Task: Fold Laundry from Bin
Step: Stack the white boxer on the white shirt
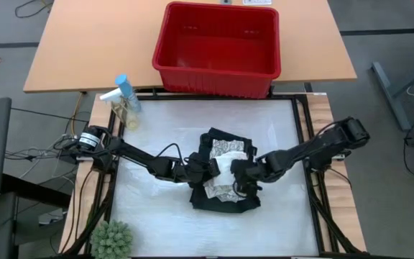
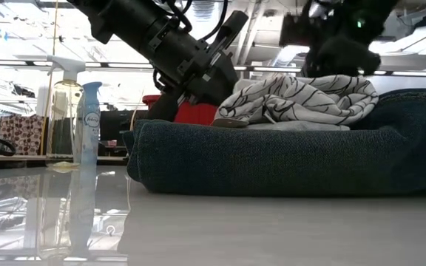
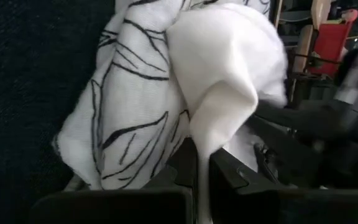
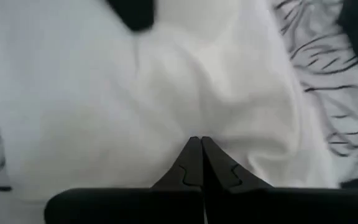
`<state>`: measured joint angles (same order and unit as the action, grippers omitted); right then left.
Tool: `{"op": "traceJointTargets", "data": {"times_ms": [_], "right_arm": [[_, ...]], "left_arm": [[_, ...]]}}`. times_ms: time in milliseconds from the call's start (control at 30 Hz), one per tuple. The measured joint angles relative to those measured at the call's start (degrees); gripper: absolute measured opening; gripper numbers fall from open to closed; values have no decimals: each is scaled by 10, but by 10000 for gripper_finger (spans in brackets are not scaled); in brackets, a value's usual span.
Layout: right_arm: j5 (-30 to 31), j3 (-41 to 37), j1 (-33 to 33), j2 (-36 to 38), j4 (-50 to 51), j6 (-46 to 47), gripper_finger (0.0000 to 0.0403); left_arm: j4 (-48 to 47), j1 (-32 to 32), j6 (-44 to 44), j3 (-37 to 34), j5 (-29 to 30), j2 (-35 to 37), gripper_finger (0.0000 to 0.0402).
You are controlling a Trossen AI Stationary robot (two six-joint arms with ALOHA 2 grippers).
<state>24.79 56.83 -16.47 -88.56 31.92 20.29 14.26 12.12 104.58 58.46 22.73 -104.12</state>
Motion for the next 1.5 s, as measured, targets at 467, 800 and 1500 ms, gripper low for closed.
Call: {"op": "traceJointTargets", "data": {"times_ms": [467,800,1500], "right_arm": [[-39,-11,9,-24,-36,-2,16],[-47,-12,14,-25,-35,-9,16],[-56,-11,23,-25,-36,-13,15]], "left_arm": [[-89,0,-49,0,-40,56,0],[-96,5,-97,0,-43,56,81],[19,7,-332,1,26,110,145]]}}
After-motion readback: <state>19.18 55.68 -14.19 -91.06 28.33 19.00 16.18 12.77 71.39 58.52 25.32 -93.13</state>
